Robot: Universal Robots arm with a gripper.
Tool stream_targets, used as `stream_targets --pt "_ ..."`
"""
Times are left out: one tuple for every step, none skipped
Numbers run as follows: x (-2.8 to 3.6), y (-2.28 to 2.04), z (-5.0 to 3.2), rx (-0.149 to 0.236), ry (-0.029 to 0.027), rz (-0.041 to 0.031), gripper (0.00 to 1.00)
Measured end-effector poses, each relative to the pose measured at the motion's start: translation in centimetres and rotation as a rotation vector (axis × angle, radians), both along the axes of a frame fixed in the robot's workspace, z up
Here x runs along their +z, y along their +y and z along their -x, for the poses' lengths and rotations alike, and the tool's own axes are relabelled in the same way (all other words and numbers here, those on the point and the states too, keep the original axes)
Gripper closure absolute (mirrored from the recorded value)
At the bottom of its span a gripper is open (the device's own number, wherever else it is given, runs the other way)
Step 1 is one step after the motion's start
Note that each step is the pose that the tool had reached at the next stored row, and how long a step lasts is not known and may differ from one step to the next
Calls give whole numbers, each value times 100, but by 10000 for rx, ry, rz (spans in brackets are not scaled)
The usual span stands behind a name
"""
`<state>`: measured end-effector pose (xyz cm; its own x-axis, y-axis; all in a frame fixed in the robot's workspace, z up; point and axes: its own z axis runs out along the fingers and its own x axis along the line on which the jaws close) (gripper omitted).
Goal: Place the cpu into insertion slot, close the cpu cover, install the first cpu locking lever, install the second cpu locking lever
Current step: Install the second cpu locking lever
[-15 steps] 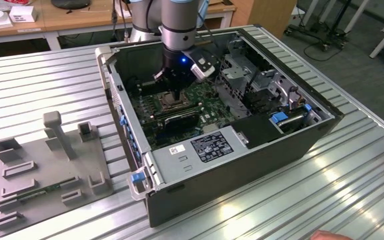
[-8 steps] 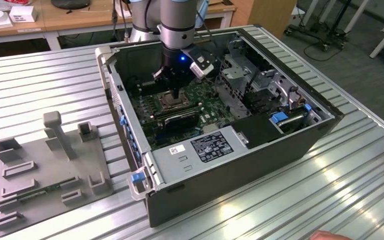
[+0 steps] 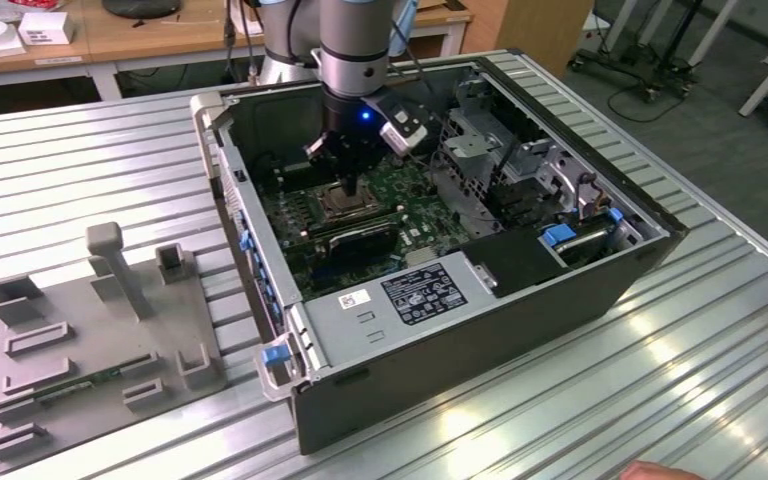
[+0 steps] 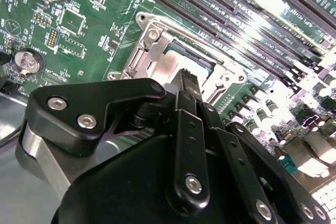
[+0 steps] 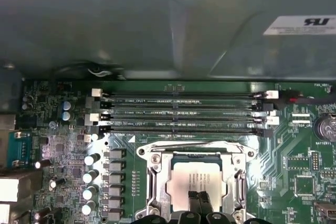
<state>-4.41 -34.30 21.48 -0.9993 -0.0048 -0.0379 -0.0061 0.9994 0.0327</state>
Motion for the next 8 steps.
stream_targets --pt "0 6 0 0 0 0 89" --pt "0 9 0 0 0 0 89" --pt "0 9 0 1 0 -1 89" --pt "0 9 0 2 -1 -1 89" --pt "0 10 0 0 0 0 89" --pt "0 11 0 0 0 0 89" --pt "0 12 0 0 0 -1 89" --pt "0 12 0 0 0 -1 89"
